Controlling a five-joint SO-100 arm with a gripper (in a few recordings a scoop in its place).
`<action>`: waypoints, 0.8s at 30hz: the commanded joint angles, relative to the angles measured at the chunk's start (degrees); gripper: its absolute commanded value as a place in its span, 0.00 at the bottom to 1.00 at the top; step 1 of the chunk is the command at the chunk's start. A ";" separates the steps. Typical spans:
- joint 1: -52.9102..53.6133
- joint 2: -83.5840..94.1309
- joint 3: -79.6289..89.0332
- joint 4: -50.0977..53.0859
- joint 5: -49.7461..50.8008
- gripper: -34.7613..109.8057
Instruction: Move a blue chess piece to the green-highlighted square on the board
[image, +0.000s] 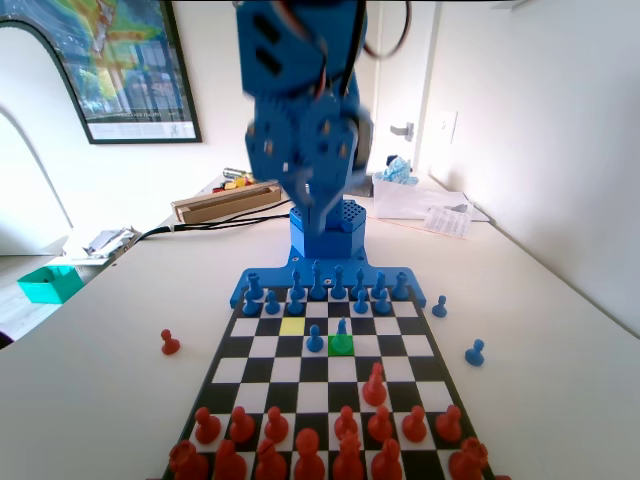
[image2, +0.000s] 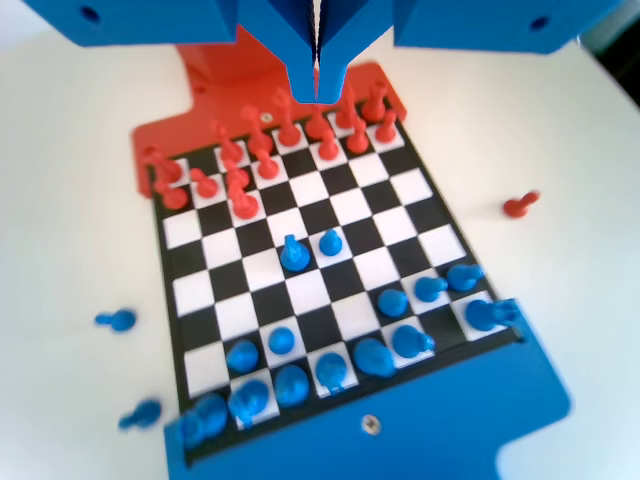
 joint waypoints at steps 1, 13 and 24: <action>1.23 11.16 -2.11 6.24 -4.39 0.25; 0.44 35.16 -1.32 26.37 -18.02 0.25; -1.49 50.19 5.19 28.83 -23.55 0.25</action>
